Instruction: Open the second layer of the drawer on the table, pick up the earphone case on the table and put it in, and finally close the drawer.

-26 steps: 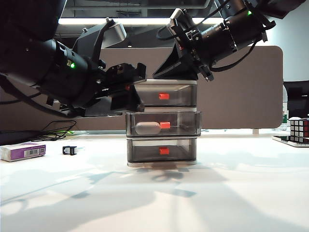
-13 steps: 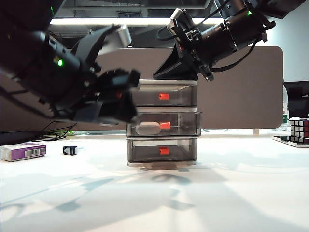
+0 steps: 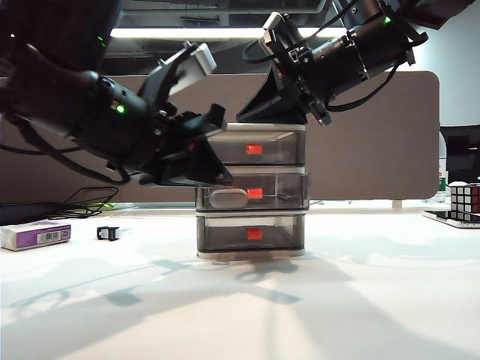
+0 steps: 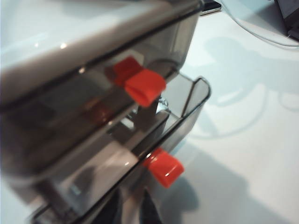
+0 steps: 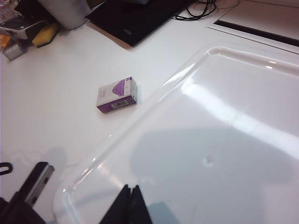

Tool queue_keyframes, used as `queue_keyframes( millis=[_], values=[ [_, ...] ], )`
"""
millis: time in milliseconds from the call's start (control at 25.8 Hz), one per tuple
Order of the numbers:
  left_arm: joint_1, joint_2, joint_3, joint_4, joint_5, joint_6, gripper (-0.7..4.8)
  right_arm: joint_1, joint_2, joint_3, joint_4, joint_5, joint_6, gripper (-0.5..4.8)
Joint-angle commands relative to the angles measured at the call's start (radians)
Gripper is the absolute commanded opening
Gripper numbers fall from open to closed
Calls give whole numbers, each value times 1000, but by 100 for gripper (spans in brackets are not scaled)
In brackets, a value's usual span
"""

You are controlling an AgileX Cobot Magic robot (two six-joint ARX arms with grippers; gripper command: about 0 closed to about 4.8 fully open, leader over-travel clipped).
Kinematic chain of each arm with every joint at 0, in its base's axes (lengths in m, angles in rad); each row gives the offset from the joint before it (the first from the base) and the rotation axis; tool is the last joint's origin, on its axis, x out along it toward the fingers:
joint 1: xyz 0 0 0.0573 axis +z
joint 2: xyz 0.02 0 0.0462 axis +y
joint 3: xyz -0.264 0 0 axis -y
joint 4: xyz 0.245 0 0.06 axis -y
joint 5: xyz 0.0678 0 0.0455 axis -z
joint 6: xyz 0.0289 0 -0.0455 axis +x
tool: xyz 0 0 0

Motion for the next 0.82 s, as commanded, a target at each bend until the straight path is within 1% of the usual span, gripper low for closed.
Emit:
queue_keyframes(
  millis=[39,78,116,349,466,621,699,738,776,815],
  values=[
    [2,50,50,16,16,8,46,4,16,-15,-66,6,4,-5],
    [2,59,58,16,13,8,39,4,16,-15,-66,6,4,-5],
    [2,68,64,18,9,8,18,4,16,-15,-66,7,4,-5],
    [2,84,71,36,-65,38,16,4,16,-15,-66,8,4,-5],
    [2,84,71,45,-82,72,16,4,16,-15,-66,9,4,-5],
    [2,84,71,63,-132,87,16,4,16,-15,-66,9,5,-5],
    [2,84,71,74,-131,87,16,4,16,-15,-65,10,4,-5],
    [2,84,71,66,-109,87,16,4,16,-15,-65,10,4,-5],
    [2,84,71,56,-69,87,17,4,16,-15,-66,10,4,-5],
    [2,83,71,40,-8,86,17,4,16,-15,-65,10,4,-5]
  ],
)
